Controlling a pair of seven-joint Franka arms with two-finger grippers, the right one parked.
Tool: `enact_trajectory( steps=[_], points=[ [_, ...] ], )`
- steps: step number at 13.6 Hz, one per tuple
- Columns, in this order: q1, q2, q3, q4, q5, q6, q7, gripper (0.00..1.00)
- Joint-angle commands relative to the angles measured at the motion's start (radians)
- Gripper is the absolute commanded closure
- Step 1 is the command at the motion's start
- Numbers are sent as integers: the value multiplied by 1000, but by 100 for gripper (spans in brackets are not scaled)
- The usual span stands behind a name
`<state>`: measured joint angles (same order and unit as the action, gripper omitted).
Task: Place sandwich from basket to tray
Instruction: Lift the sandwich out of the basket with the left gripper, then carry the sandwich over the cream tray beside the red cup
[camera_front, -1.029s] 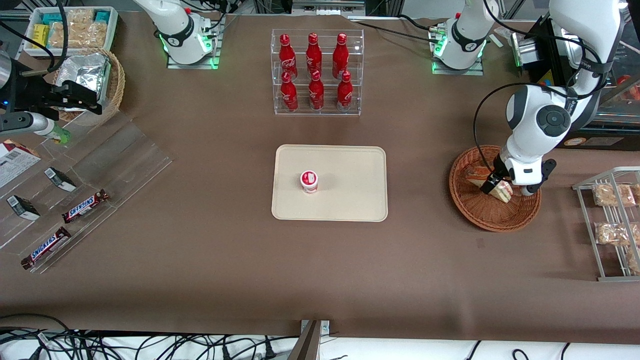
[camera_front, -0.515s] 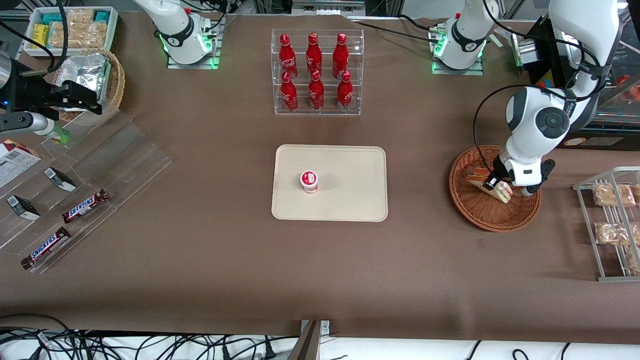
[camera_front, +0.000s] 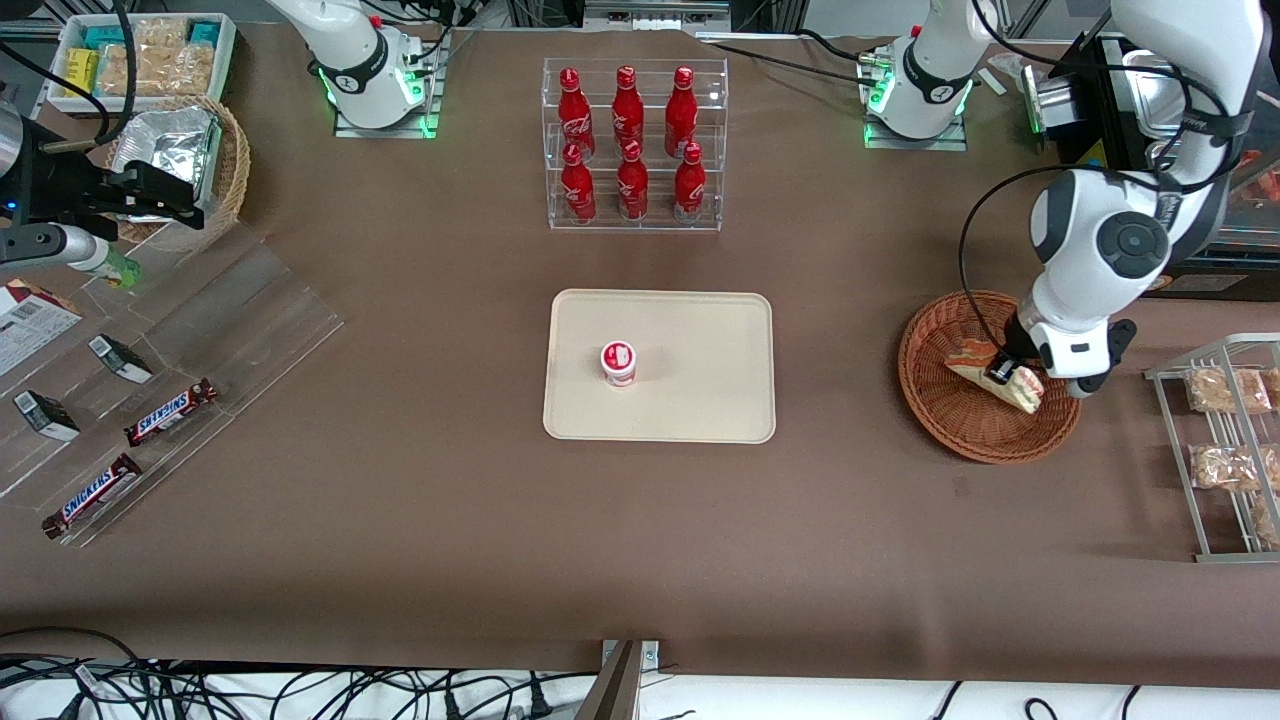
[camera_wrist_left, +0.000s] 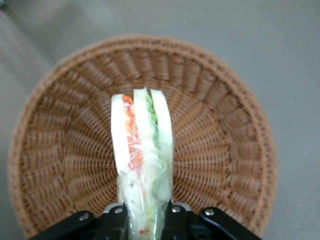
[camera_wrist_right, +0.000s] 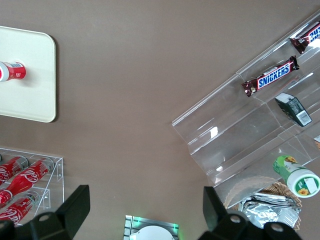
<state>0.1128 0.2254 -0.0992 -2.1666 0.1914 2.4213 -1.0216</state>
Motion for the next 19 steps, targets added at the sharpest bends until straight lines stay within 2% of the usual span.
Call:
enact_trajectory(
  steps=[1,3,6,8,14,19],
  points=[
    [2,-12,-43,149,-7,-196,-14,100],
    [-10,-8,-60,271,-87,-336,35,100],
    [-31,29,-103,419,-101,-491,43,100],
    [-47,74,-164,505,-104,-544,43,100],
    [-54,132,-338,542,-92,-528,47,100],
    [-111,150,-349,544,-81,-521,49,100]
  ],
)
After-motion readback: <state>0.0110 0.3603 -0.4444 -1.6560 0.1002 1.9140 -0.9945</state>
